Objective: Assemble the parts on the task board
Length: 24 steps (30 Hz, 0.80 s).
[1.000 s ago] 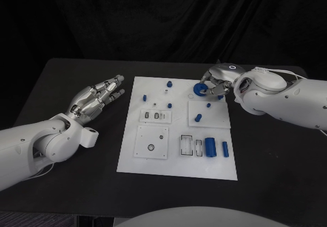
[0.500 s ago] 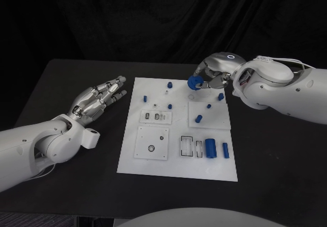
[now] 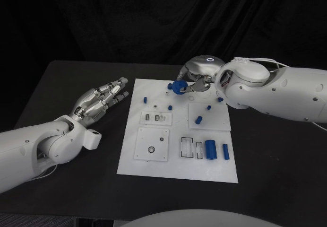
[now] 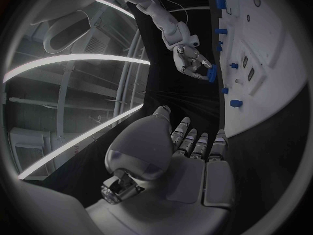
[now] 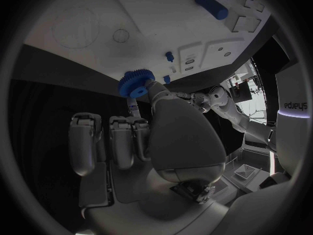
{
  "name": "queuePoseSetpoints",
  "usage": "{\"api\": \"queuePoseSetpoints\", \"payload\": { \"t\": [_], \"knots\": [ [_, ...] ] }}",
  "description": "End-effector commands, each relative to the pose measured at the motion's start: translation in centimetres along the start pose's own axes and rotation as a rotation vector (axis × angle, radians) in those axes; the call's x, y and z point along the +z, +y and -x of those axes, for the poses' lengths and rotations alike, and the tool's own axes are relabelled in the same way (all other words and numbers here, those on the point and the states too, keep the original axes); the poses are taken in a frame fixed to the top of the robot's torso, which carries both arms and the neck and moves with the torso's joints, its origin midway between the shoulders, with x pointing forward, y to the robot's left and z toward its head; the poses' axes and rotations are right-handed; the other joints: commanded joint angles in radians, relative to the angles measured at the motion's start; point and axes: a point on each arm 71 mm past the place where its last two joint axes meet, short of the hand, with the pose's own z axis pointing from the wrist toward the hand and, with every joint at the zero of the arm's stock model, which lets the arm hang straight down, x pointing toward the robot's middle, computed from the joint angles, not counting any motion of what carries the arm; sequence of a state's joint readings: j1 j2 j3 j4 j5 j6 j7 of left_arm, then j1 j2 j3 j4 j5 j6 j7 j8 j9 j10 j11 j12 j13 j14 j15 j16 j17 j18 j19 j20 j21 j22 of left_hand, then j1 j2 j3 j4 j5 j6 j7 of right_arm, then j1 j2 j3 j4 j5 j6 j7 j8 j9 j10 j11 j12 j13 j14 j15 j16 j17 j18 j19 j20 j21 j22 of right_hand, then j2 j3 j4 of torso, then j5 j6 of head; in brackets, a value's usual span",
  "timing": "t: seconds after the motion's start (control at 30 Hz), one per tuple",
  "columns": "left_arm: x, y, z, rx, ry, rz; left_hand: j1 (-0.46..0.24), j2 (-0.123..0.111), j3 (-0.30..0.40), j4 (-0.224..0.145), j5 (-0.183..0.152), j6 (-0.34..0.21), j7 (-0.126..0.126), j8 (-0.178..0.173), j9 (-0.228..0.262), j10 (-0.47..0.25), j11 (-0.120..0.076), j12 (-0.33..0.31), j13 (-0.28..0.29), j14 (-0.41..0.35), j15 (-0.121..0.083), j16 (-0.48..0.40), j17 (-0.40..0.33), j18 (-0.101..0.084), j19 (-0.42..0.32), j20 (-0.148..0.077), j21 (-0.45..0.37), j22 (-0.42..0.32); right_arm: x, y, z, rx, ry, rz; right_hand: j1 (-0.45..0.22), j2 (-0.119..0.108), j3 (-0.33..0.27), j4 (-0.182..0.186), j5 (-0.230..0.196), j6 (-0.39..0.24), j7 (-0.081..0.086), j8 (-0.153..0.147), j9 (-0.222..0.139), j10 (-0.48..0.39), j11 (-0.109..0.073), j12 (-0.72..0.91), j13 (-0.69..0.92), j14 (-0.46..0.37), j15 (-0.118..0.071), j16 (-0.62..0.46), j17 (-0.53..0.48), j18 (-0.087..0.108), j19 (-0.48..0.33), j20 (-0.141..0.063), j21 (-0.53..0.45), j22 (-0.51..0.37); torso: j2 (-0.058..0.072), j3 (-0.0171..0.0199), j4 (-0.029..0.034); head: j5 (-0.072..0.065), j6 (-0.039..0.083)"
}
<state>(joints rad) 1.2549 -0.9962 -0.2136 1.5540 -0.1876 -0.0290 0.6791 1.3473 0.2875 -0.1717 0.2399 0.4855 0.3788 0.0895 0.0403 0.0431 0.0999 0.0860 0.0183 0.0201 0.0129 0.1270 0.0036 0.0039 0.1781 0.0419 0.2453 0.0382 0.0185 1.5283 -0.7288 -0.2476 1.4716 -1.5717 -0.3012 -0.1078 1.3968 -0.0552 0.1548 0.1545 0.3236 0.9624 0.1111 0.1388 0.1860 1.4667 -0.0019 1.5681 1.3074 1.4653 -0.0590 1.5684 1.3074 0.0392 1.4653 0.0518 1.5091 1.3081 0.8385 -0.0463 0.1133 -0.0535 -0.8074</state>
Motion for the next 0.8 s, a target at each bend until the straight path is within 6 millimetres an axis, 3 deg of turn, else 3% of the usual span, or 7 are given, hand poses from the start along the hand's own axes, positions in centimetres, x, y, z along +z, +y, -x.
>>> {"api": "queuePoseSetpoints", "payload": {
  "t": [0.03,0.2,0.43,0.8],
  "knots": [
    [0.0,-1.4,-0.2,-0.013,0.014,-0.21,0.014,-0.001,0.007,-0.003,0.009,-0.005,-0.001,0.003,0.0,-0.001,0.005,0.0,0.0,0.002,0.008,0.002,0.001,0.003,-0.002,0.007,0.006,0.001,0.8,0.5,-0.6,-0.01,0.028,0.029,-0.008,0.003,0.001,0.007,-0.007,0.029,-0.026,0.06,0.106,0.104,0.001,0.003,0.263,0.106,-0.002,0.002,0.263,-0.019,0.06,-0.001,0.004,0.217,0.001,0.0003,0.0021,0.0,0.0],
    [0.1,-1.4,-0.2,-0.014,0.015,-0.208,0.015,-0.001,0.008,-0.004,0.01,-0.005,-0.001,0.003,0.0,-0.001,0.005,0.0,0.0,0.002,0.009,0.002,0.001,0.003,-0.002,0.008,0.006,0.001,2.0,1.3,-1.2,-0.015,0.054,0.043,-0.007,0.002,0.002,0.005,-0.011,0.023,-0.024,0.058,0.106,0.104,0.002,0.003,0.263,0.106,-0.002,0.002,0.263,-0.018,0.058,-0.001,0.001,0.215,0.0,0.0007,0.0005,0.001,-0.006],
    [0.1,-1.3,-0.2,-0.013,0.015,-0.206,0.015,0.0,0.009,-0.005,0.011,-0.005,-0.001,0.003,0.0,-0.001,0.006,0.0,0.0,0.002,0.009,0.002,0.002,0.003,-0.002,0.008,0.006,0.002,2.8,2.2,-2.1,-0.014,0.087,0.062,-0.007,0.003,0.004,0.004,-0.018,0.009,-0.021,0.052,0.107,0.104,0.003,0.003,0.263,0.106,0.0,0.002,0.263,-0.017,0.054,0.0,-0.004,0.211,0.001,0.0016,0.0033,-0.002,-0.011],
    [0.2,-1.2,-0.1,-0.012,0.015,-0.202,0.018,0.0,0.012,-0.009,0.016,-0.004,-0.001,0.004,0.001,-0.001,0.007,0.0,0.0,0.003,0.011,0.002,0.002,0.003,-0.001,0.009,0.006,0.002,3.4,2.6,-2.8,-0.018,0.124,0.065,-0.01,0.004,0.008,0.004,-0.032,-0.021,-0.016,0.036,0.104,0.104,0.006,0.003,0.263,0.106,0.002,0.002,0.263,-0.013,0.044,0.002,-0.017,0.203,0.001,0.0014,0.0002,-0.001,-0.015]
  ]
}}
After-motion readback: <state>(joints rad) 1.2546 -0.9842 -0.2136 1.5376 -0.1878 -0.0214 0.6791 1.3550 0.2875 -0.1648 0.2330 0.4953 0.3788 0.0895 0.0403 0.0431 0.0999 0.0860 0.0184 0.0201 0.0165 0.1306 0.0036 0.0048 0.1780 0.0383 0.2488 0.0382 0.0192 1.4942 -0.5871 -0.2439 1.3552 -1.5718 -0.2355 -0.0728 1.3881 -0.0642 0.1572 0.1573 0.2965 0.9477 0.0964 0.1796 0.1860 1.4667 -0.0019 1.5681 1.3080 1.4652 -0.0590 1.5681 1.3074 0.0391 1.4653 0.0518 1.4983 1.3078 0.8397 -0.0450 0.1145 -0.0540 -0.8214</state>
